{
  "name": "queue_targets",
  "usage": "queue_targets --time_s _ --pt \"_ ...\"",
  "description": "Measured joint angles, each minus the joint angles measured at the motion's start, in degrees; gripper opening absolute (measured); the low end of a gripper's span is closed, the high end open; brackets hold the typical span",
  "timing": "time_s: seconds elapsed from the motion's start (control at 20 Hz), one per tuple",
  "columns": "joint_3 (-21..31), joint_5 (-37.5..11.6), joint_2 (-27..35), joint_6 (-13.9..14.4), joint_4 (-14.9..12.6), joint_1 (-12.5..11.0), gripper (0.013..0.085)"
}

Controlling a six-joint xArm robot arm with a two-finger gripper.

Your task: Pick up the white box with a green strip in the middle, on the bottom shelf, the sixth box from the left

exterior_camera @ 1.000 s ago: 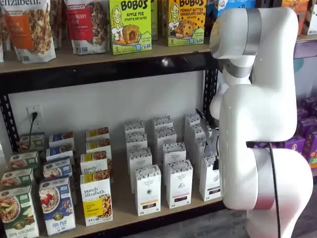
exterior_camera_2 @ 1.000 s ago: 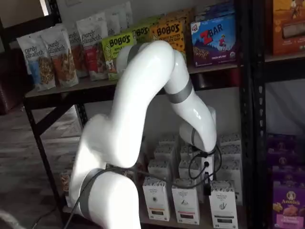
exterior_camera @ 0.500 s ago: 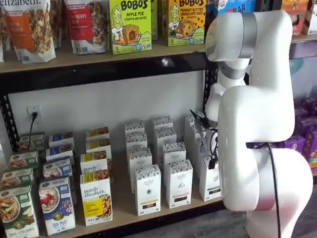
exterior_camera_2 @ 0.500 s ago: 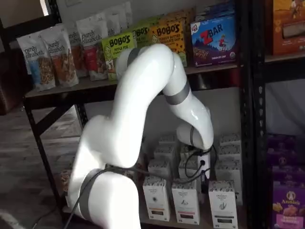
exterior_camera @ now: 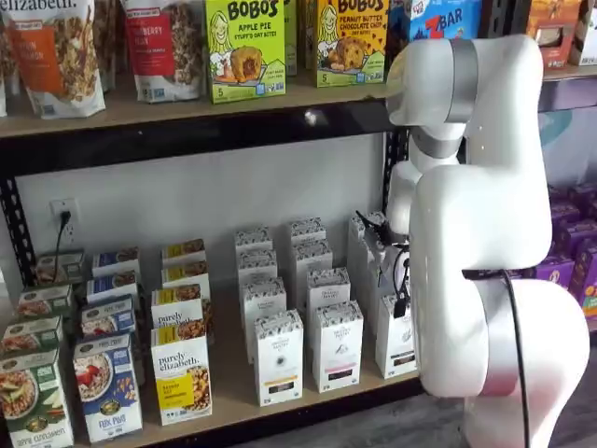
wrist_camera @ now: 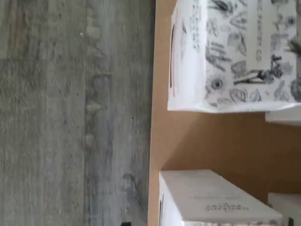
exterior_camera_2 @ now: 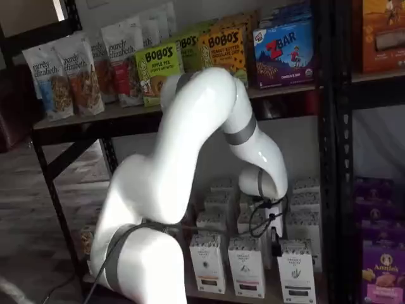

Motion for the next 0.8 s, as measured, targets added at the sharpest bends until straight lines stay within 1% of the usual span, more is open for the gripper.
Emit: queue_targets --time_s 0.1,0.2,0.35,0.55,0.8 --pt "-2.09 0.64 1.49 1.06 -1.3 -0.11 0.085" --pt "-4.33 1.73 3.01 3.34 -3.91 -0.18 0.085" --pt "-7.19 3.43 5.03 8.09 -9.22 -0.18 0.085" --pt "-9.34 4.13 6.95 12.35 -14.0 -0.15 0.085" --pt "-12.05 5.19 9.34 16.27 -18.64 -0.34 0.085"
